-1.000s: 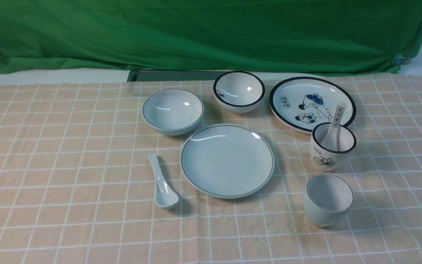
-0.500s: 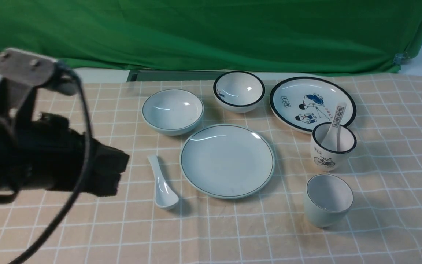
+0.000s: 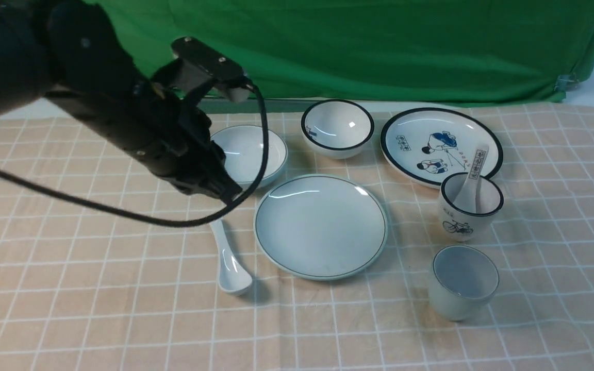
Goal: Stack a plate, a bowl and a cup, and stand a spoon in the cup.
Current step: Use the left arm to grab a blue rice bowl
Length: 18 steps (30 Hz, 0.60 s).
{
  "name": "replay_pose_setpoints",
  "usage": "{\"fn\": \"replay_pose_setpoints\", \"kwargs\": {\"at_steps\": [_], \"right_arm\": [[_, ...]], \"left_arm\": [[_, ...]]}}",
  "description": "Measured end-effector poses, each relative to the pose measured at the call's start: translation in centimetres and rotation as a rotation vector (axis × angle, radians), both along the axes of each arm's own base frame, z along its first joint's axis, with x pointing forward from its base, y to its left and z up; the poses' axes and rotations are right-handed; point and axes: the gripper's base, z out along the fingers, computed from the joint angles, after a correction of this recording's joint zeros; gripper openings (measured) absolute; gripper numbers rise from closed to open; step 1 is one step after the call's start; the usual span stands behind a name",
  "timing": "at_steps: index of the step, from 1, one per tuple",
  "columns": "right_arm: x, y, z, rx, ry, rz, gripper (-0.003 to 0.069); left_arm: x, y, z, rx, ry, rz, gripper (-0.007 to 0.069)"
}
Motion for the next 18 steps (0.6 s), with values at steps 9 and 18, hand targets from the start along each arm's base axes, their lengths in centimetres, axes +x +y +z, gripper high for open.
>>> {"fn": "replay_pose_setpoints", "kwargs": {"at_steps": [9, 18], "right_arm": [[0.8, 1.9, 6.4, -0.428, 0.229, 0.402, 0.0111], [1.8, 2.2, 5.7, -0.457, 0.326, 0.444, 0.0119]], "left_arm": [[8.2, -2.6, -2.1, 0.124, -0.042, -0.145, 0.0129], [11.6, -2.9, -7.3, 0.234, 0.014, -0.216, 0.0417]]}}
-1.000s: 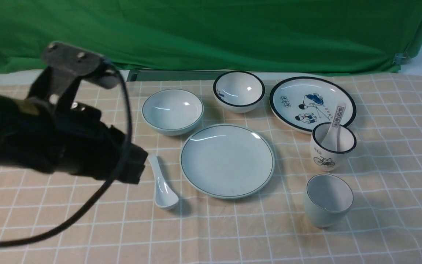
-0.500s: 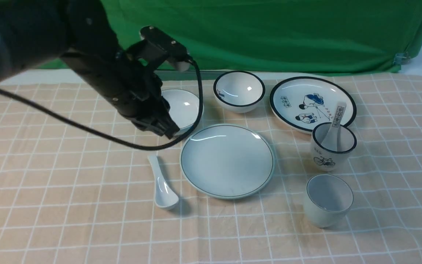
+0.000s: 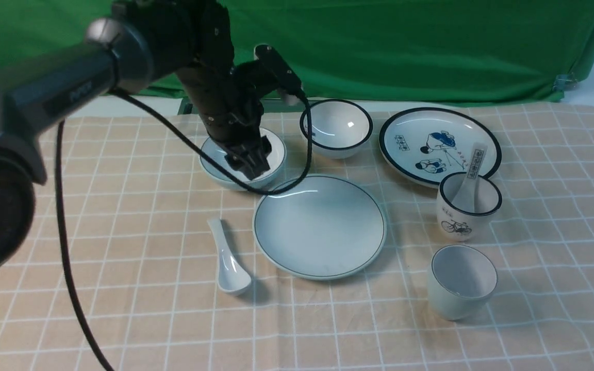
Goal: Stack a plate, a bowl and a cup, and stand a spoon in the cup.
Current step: Use the left arm to grab a blue rice bowl, then use the left arm to put the blue rice bowl into the blue large plate in the middle
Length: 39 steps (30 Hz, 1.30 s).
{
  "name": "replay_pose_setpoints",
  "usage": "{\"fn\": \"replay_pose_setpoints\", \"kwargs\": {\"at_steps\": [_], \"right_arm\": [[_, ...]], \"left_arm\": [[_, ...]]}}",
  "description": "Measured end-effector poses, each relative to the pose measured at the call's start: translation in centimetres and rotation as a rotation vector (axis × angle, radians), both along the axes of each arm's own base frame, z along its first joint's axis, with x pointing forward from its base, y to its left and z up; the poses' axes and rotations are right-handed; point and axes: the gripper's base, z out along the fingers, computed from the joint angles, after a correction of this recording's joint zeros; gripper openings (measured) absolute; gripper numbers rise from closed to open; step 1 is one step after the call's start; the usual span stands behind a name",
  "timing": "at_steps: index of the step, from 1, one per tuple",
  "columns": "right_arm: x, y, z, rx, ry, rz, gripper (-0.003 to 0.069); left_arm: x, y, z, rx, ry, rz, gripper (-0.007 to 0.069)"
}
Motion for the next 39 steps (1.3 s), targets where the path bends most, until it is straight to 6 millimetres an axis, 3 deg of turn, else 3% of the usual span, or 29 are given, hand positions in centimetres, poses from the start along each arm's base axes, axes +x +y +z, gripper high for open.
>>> {"fn": "replay_pose_setpoints", "kwargs": {"at_steps": [8, 11, 15, 17, 18, 23, 24, 25, 28, 29, 31, 32, 34, 39], "right_arm": [[0.0, 0.0, 0.0, -0.001, 0.002, 0.001, 0.0124], [0.0, 0.0, 0.0, -0.001, 0.002, 0.001, 0.0124], [0.0, 0.0, 0.0, -0.001, 0.002, 0.001, 0.0127], [0.0, 0.0, 0.0, -0.002, 0.001, 0.002, 0.0129], [0.0, 0.0, 0.0, -0.003, 0.001, 0.003, 0.0131], [0.0, 0.0, 0.0, -0.01, -0.009, 0.007, 0.0141], [0.0, 0.0, 0.0, -0.01, -0.009, 0.007, 0.0141], [0.0, 0.0, 0.0, -0.011, -0.011, 0.008, 0.0143], [0.0, 0.0, 0.0, -0.016, -0.014, 0.013, 0.0144], [0.1, 0.0, 0.1, -0.023, -0.023, 0.017, 0.0144], [0.1, 0.0, 0.1, -0.026, -0.03, 0.019, 0.0144], [0.1, 0.0, 0.1, -0.029, -0.036, 0.021, 0.0144], [0.1, 0.0, 0.1, -0.033, -0.039, 0.024, 0.0144], [0.1, 0.0, 0.1, -0.042, -0.042, 0.032, 0.0144]], "left_arm": [[1.9, 1.6, -3.4, 0.009, -0.017, 0.024, 0.0415], [2.2, 1.8, -3.7, 0.014, -0.026, 0.015, 0.0358], [2.1, 1.8, -3.7, 0.018, -0.019, -0.003, 0.0183], [1.9, 1.7, -3.2, 0.005, -0.016, -0.005, 0.0073], [1.7, 1.8, -2.7, 0.009, -0.012, -0.005, 0.0054], [-1.0, 1.3, 2.1, -0.02, 0.01, 0.029, 0.0029], [-1.2, 1.2, 2.3, -0.023, 0.01, 0.03, 0.0029], [-2.7, 0.2, 3.6, -0.046, 0.002, 0.01, 0.0029], [-5.6, -2.3, 4.9, -0.095, 0.019, -0.047, 0.0029], [-8.2, -5.1, 4.5, -0.098, 0.045, -0.125, 0.0029], [-9.3, -6.5, 4.1, -0.086, 0.044, -0.168, 0.0029], [-10.8, -8.6, 3.1, -0.05, 0.043, -0.24, 0.0029], [-12.1, -10.5, 2.0, 0.002, 0.036, -0.314, 0.0029], [-13.4, -12.6, -0.2, 0.092, 0.038, -0.402, 0.0029]]}}
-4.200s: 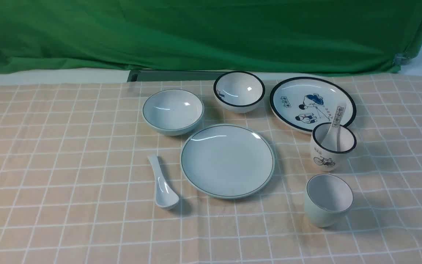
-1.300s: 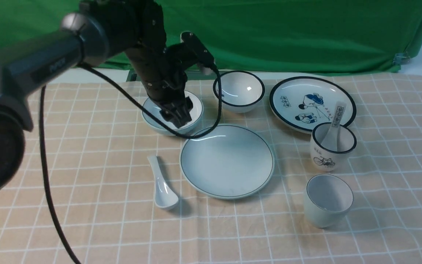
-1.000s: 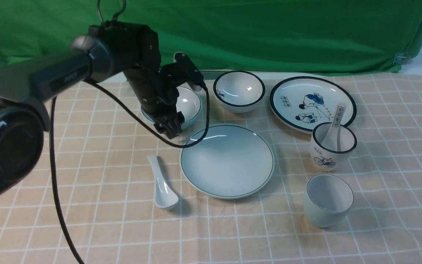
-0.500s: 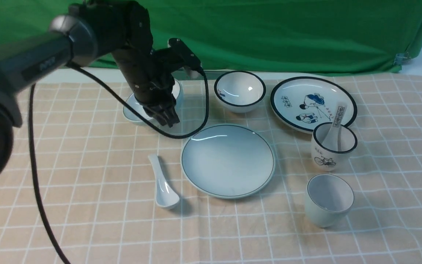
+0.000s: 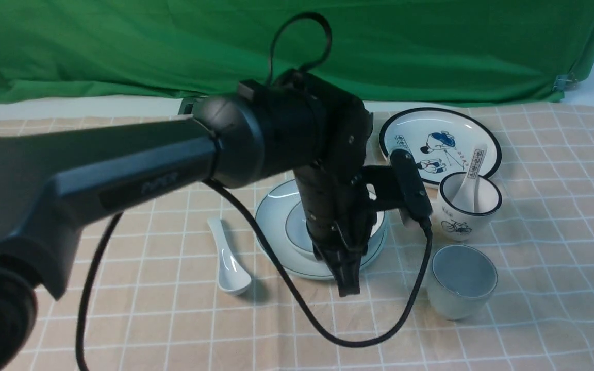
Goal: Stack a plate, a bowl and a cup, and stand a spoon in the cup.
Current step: Use the left arm to put the blue rice bowl into the blue large plate in the middle
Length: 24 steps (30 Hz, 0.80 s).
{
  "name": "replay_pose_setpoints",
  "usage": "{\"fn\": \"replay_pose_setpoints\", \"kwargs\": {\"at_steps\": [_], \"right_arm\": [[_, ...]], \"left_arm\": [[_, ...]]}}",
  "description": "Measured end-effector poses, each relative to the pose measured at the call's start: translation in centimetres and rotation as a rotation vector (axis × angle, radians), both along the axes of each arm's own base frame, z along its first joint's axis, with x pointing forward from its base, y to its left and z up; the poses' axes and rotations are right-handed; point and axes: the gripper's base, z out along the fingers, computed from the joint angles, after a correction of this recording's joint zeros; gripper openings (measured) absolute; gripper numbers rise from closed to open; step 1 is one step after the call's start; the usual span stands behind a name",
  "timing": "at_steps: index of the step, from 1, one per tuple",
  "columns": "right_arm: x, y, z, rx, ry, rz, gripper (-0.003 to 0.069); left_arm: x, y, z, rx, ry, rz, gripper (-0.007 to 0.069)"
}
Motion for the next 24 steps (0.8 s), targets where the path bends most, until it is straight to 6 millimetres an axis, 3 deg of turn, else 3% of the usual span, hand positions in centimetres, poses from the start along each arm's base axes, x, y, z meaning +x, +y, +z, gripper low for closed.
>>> {"fn": "replay_pose_setpoints", "kwargs": {"at_steps": [16, 19, 23, 24], "right_arm": [[-0.1, 0.0, -0.1, -0.007, 0.017, 0.008, 0.0171], [-0.1, 0.0, -0.1, 0.001, 0.022, 0.001, 0.0202], [0.3, 0.1, 0.6, 0.008, 0.033, -0.005, 0.0325], [0.4, 0.1, 0.7, 0.008, 0.033, -0.005, 0.0325]], "left_arm": [[1.5, 0.0, -2.1, 0.082, -0.119, 0.007, 0.005], [1.4, -0.1, -2.1, 0.067, -0.106, 0.016, 0.01], [1.3, -0.1, -2.0, 0.062, -0.09, 0.039, 0.0265], [1.3, -0.1, -2.0, 0.061, -0.089, 0.042, 0.0265]]}}
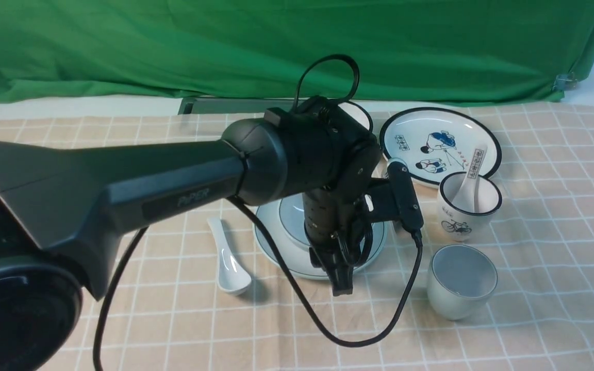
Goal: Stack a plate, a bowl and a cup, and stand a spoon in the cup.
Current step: Use the left arm to put the blue rice bowl into the blue large plate in the middle, then use the right arm to grab a blue teacup
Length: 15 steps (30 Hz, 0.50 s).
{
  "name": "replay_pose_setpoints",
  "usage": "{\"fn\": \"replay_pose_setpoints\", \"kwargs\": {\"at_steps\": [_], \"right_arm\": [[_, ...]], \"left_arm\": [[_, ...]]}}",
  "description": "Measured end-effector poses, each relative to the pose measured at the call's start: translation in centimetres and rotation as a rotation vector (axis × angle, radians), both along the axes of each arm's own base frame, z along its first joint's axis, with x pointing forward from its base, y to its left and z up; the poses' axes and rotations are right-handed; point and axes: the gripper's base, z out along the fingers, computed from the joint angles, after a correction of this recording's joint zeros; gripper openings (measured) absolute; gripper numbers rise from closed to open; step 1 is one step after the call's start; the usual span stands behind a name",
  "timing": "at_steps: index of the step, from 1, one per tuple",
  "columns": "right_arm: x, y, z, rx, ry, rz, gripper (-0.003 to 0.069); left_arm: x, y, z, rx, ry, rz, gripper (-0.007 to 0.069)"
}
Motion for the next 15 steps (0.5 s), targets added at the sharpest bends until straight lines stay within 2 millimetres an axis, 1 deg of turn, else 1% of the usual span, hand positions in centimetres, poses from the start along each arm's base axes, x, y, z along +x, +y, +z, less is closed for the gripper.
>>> {"fn": "replay_pose_setpoints", "kwargs": {"at_steps": [1, 2, 4, 5, 6, 7, 8, 10, 11, 12, 13, 14, 15], "right_arm": [[0.5, 0.1, 0.5, -0.007, 0.01, 0.006, 0.0361], [1.0, 0.2, 0.9, -0.014, 0.022, 0.012, 0.0372], [1.8, 0.5, 1.4, -0.03, 0.05, 0.026, 0.0372], [2.4, 0.6, 1.7, -0.037, 0.072, 0.033, 0.0362], [3.4, 0.9, 2.1, -0.043, 0.103, 0.041, 0.0343], [4.0, 1.1, 2.3, -0.045, 0.125, 0.047, 0.0328], [4.9, 1.5, 2.5, -0.047, 0.161, 0.066, 0.0307], [6.0, 2.2, 2.6, -0.053, 0.201, 0.104, 0.0287], [6.9, 2.8, 2.4, -0.064, 0.231, 0.13, 0.0283], [7.8, 3.4, 2.0, -0.076, 0.267, 0.153, 0.0284], [8.0, 3.7, 2.0, -0.08, 0.271, 0.164, 0.0286], [9.5, 4.7, 1.3, -0.111, 0.311, 0.196, 0.0297], [10.7, 5.7, 0.6, -0.15, 0.337, 0.223, 0.0317]], "left_arm": [[0.0, 0.0, 0.3, -0.017, 0.002, 0.04, 0.0351], [-0.1, 0.1, 0.8, -0.038, -0.002, 0.075, 0.0419], [-0.3, 0.2, 2.0, -0.074, -0.013, 0.133, 0.0517], [-0.5, 0.4, 3.0, -0.094, -0.019, 0.157, 0.0559], [-0.9, 0.7, 4.5, -0.121, -0.022, 0.194, 0.0592], [-1.2, 1.0, 5.6, -0.154, -0.021, 0.235, 0.0601], [-1.8, 1.4, 7.5, -0.203, -0.03, 0.273, 0.0599], [-2.9, 2.2, 10.5, -0.287, -0.045, 0.321, 0.0563], [-3.6, 2.8, 12.4, -0.347, -0.061, 0.343, 0.0519], [-4.3, 3.3, 13.9, -0.398, -0.074, 0.358, 0.0474], [-4.8, 3.7, 14.5, -0.418, -0.079, 0.36, 0.0449], [-6.0, 4.7, 16.4, -0.491, -0.096, 0.367, 0.0363], [-7.7, 6.0, 18.0, -0.564, -0.104, 0.372, 0.0269]]}}
